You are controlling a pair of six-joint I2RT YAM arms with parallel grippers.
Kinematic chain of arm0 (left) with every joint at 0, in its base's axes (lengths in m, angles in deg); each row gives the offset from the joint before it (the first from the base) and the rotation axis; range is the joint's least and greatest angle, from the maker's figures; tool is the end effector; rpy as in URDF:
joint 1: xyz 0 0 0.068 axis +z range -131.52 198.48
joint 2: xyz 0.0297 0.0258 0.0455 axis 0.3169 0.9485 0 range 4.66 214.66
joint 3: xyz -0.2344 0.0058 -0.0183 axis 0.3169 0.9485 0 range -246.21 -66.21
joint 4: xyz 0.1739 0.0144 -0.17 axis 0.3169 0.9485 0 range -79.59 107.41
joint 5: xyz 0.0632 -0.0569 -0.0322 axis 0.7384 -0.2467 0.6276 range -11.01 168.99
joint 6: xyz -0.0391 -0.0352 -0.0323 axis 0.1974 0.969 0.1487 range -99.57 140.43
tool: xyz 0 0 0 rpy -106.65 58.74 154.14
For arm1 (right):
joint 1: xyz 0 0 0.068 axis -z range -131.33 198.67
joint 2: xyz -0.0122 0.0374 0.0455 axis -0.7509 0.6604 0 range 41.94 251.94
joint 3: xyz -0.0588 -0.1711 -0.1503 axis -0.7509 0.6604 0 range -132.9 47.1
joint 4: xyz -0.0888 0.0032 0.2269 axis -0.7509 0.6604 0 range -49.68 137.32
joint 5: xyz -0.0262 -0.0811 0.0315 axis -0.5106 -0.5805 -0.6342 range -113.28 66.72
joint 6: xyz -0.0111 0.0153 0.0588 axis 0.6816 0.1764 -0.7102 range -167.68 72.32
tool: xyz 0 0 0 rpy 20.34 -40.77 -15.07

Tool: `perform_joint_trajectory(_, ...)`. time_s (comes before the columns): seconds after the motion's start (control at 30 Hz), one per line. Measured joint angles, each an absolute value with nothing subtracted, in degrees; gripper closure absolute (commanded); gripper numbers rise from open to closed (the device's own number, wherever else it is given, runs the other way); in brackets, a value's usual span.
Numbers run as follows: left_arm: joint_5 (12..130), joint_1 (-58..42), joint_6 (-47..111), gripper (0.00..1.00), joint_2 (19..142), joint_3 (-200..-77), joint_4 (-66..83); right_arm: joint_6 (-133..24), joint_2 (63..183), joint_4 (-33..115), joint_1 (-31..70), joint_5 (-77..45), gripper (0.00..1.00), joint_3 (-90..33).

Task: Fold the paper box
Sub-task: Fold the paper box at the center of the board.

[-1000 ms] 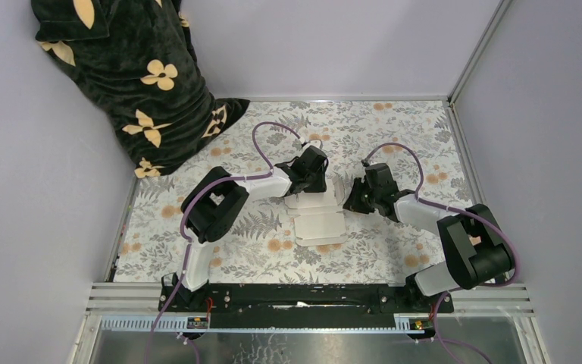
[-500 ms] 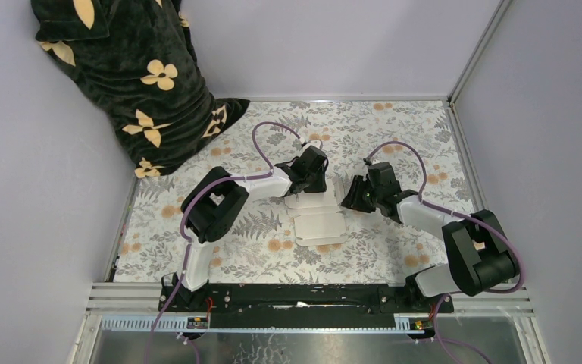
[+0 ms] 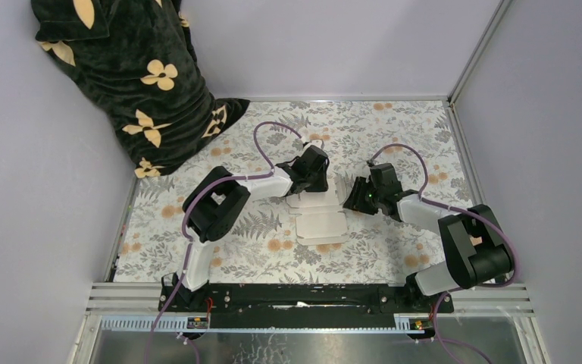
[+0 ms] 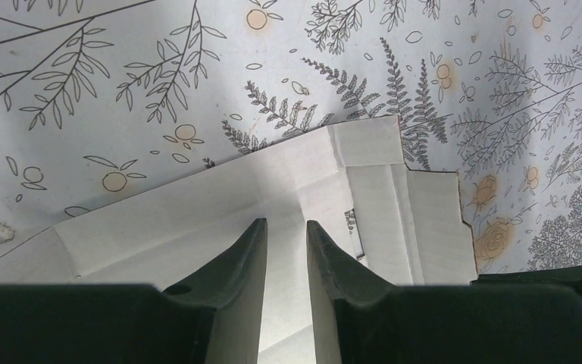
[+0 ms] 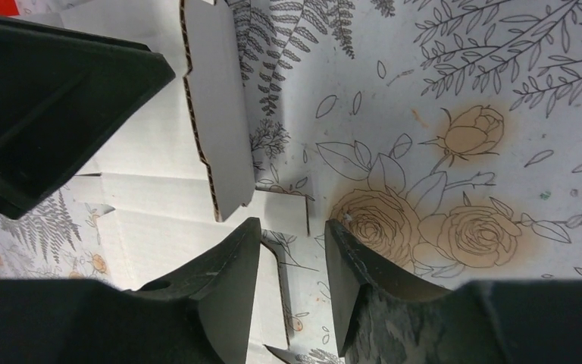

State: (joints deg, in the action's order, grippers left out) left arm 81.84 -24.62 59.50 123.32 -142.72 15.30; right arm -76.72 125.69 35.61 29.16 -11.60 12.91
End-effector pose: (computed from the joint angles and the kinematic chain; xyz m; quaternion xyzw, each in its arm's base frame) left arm 0.3066 -0.2838 0.1156 0.0235 0.9300 -0.2232 0.2912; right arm 0.2538 0.0999 0.1197 0.0374 0.9186 0.2427 0.3095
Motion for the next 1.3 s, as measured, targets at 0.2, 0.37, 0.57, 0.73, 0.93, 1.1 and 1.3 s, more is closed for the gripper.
perform_joint_trajectory(0.2,81.41,-24.62,59.5,0.67,123.71,-143.07,14.8,-77.31,126.67,33.51,29.25,-10.18,0.62,13.41)
perform_joint_trajectory(0.37,81.34,-24.62,59.5,0.67,124.01,-143.11,13.99,-77.64,126.67,32.07,29.36,-9.28,0.64,14.19)
perform_joint_trajectory(0.57,81.14,-24.62,59.5,0.67,124.43,-143.13,12.61,-77.79,126.54,31.63,29.38,-8.61,0.74,14.83)
perform_joint_trajectory(0.73,80.93,-24.62,59.5,0.67,124.69,-143.24,12.06,-77.73,125.62,31.96,29.38,-8.65,0.76,15.05)
perform_joint_trajectory(0.93,80.55,-24.62,59.52,0.67,125.02,-143.35,11.28,-77.51,122.52,32.64,29.36,-8.83,0.76,15.05)
perform_joint_trajectory(1.1,80.38,-24.62,59.54,0.68,125.15,-143.35,10.88,-77.51,121.56,32.77,29.36,-8.76,0.77,15.05)
perform_joint_trajectory(1.3,80.36,-24.62,59.54,0.68,125.17,-143.35,10.77,-77.55,121.56,32.73,29.33,-8.61,0.77,15.05)
